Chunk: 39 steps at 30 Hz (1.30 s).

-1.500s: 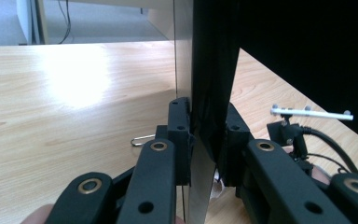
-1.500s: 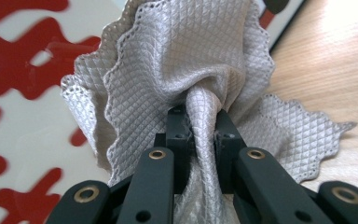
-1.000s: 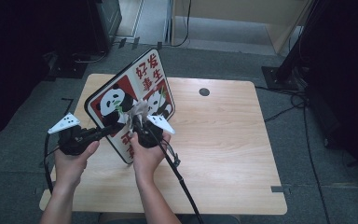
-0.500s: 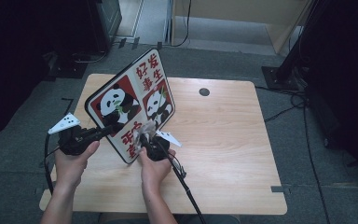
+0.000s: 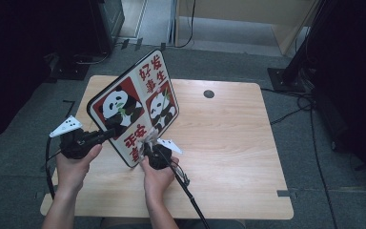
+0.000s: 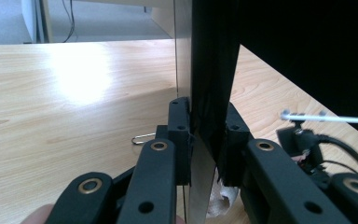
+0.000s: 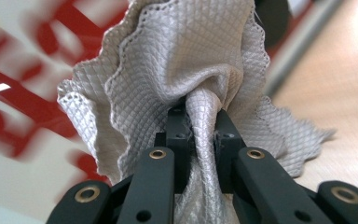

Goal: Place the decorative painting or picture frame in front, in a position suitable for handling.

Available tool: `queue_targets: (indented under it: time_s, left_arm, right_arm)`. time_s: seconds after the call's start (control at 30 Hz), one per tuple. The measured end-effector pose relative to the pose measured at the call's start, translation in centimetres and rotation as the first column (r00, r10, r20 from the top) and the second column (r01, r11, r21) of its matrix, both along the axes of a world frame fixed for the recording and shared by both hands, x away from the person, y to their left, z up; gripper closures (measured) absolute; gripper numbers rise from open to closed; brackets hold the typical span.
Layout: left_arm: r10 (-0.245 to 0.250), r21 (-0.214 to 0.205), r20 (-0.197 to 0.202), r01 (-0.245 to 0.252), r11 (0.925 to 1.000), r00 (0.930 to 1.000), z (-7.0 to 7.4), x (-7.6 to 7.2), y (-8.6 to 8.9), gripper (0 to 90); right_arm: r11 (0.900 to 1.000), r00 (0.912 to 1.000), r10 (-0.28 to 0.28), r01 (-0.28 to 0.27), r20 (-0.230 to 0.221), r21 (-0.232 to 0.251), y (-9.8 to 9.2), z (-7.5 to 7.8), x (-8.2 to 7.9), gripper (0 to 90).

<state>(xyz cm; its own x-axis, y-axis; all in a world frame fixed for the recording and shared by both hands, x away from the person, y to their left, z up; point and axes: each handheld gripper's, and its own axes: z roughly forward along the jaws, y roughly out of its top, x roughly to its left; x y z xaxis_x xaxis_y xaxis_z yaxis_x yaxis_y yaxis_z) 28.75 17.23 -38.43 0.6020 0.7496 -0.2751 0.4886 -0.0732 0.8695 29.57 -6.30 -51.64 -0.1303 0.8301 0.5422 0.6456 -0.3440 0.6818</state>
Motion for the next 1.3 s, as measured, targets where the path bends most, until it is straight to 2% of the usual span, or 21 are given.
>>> queue_targets:
  time_s: [0.1, 0.2, 0.33, 0.43, 0.5, 0.53, 0.67, 0.7, 0.77, 0.8, 0.83, 0.9, 1.0, 1.07, 1.13, 1.2, 1.23, 1.3]
  left_arm:
    - [0.0, -0.001, 0.002, 0.0, 1.0, 1.0, 0.0, 0.0, 0.0, 79.9]
    - [0.002, -0.002, 0.002, -0.002, 1.0, 1.0, 0.0, 0.0, 0.0, 79.8]
    - [0.003, -0.002, 0.003, -0.003, 1.0, 1.0, 0.0, 0.0, -0.1, 79.8]
    - [0.003, -0.002, 0.003, -0.003, 1.0, 1.0, 0.0, 0.0, -0.1, 79.8]
    - [0.005, -0.007, 0.001, -0.005, 1.0, 1.0, -0.1, 0.0, 0.0, 79.9]
    - [0.005, -0.009, 0.001, -0.005, 0.9999, 1.0, -0.1, 0.0, 0.1, 79.9]
    - [0.005, -0.003, 0.004, -0.005, 1.0, 1.0, -0.1, 0.0, -0.1, 79.9]
    - [0.004, -0.001, 0.004, -0.004, 1.0, 1.0, 0.0, 0.0, -0.1, 79.8]
    - [0.004, 0.001, 0.006, -0.004, 1.0, 1.0, 0.0, -0.1, -0.1, 79.9]
    - [0.003, 0.0, 0.006, -0.003, 1.0, 1.0, 0.0, 0.0, -0.1, 79.9]
    - [0.003, 0.0, 0.006, -0.003, 1.0, 1.0, 0.0, 0.0, -0.1, 79.9]
    - [0.003, 0.001, 0.006, -0.003, 1.0, 1.0, 0.0, -0.1, -0.1, 79.9]
    - [0.003, 0.003, 0.006, -0.003, 1.0, 1.0, 0.0, -0.1, -0.2, 79.9]
    - [0.004, 0.003, 0.006, -0.004, 1.0, 1.0, 0.0, -0.1, -0.2, 79.9]
    - [0.005, 0.0, 0.006, -0.005, 1.0, 1.0, 0.0, -0.1, -0.2, 79.9]
    - [0.006, -0.001, 0.005, -0.005, 1.0, 1.0, -0.1, -0.1, -0.1, 79.9]
    - [0.007, -0.004, 0.004, -0.007, 1.0, 1.0, -0.1, -0.1, -0.1, 79.9]
    - [0.008, -0.005, 0.004, -0.007, 1.0, 1.0, -0.1, -0.1, -0.1, 79.9]
  right_arm:
    - [0.9999, 1.0, -0.005, 0.005, -0.006, 0.013, 0.2, 0.6, 0.1, 81.3]
    - [0.9997, 0.9982, 0.009, -0.011, 0.059, 0.023, 1.0, 2.9, -0.1, 81.3]
    - [0.9967, 0.9848, 0.056, -0.065, 0.164, 0.05, 2.2, 6.4, -0.5, 81.3]
    - [0.9926, 0.9769, 0.086, -0.101, 0.196, 0.067, 2.7, 7.7, -0.8, 81.6]
    - [0.9927, 0.9772, 0.092, -0.105, 0.191, 0.059, 2.6, 7.2, -0.9, 81.8]
    - [0.9932, 0.9804, 0.088, -0.1, 0.176, 0.059, 2.5, 6.6, -0.9, 81.8]
    - [0.9961, 0.9965, 0.053, -0.057, 0.064, 0.067, 1.3, 2.7, -1.1, 82.0]
    - [0.9972, 0.9983, 0.045, -0.047, 0.038, 0.059, 1.0, 1.5, -1.2, 82.1]
    - [0.9994, 0.9994, 0.033, -0.033, -0.006, 0.006, 0.8, -0.4, -1.6, 82.2]
    - [0.9994, 0.9992, 0.029, -0.029, -0.027, 0.022, 0.8, -1.0, -1.9, 82.2]
    - [0.9992, 0.9992, 0.029, -0.028, -0.028, 0.029, 0.9, -1.1, -2.2, 82.2]
    - [0.9987, 0.9991, 0.04, -0.039, -0.018, 0.033, 1.4, -0.3, -2.4, 82.2]
    - [0.9975, 0.9961, 0.056, -0.059, 0.067, 0.039, 2.4, 2.4, -2.7, 82.1]
    - [0.996, 0.987, 0.074, -0.08, 0.143, 0.039, 3.4, 5.0, -3.0, 82.1]
    - [0.9947, 0.9757, 0.093, -0.1, 0.198, 0.024, 4.0, 6.4, -3.2, 82.2]
    - [0.9947, 0.9717, 0.101, -0.103, 0.214, -0.001, 4.2, 6.4, -3.3, 82.1]
    - [0.995, 0.975, 0.098, -0.1, 0.2, -0.001, 4.0, 5.9, -3.2, 82.1]
    - [0.9965, 0.987, 0.075, -0.079, 0.142, 0.024, 3.3, 4.3, -3.0, 82.2]
